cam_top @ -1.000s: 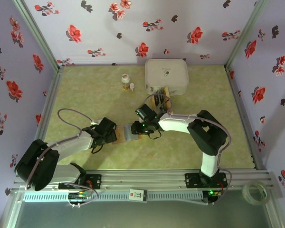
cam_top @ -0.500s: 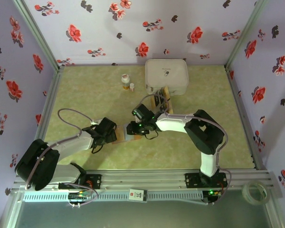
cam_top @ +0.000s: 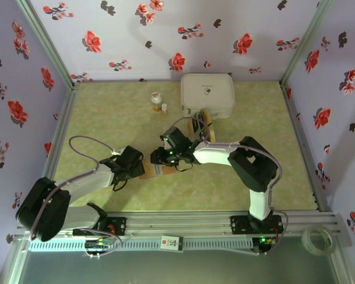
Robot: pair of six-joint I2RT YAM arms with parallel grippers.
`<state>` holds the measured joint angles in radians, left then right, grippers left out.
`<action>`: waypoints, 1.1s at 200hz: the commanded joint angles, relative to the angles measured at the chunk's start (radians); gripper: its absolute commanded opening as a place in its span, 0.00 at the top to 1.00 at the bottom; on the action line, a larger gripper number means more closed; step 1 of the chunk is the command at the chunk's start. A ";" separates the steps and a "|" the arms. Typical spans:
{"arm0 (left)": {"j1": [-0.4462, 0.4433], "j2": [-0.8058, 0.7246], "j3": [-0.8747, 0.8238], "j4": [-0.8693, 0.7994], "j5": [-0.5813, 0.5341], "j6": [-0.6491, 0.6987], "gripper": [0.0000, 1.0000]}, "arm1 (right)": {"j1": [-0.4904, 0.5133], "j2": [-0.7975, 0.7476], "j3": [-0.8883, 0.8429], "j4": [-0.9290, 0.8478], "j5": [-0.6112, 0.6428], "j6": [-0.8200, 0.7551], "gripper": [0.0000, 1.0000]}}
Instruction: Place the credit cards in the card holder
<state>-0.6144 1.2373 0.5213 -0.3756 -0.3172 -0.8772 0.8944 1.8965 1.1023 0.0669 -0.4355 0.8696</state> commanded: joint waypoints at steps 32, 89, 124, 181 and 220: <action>0.117 -0.188 0.051 -0.117 -0.011 0.018 0.10 | 0.037 0.059 0.075 0.044 -0.027 0.052 0.63; 0.148 -0.210 0.080 -0.141 -0.001 0.042 0.09 | 0.051 0.179 0.146 0.078 -0.058 0.099 0.63; 0.149 -0.191 0.080 -0.131 0.014 0.051 0.08 | 0.051 0.160 0.172 0.039 -0.066 0.067 0.64; 0.149 -0.137 0.098 -0.115 0.049 0.099 0.04 | -0.008 -0.041 0.180 -0.182 0.006 -0.095 0.63; 0.145 -0.114 0.110 -0.090 0.090 0.123 0.01 | -0.123 -0.207 0.215 -0.562 0.231 -0.339 0.61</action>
<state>-0.4721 1.1084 0.5972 -0.4808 -0.2592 -0.7937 0.8436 1.7836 1.2663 -0.2005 -0.3882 0.7319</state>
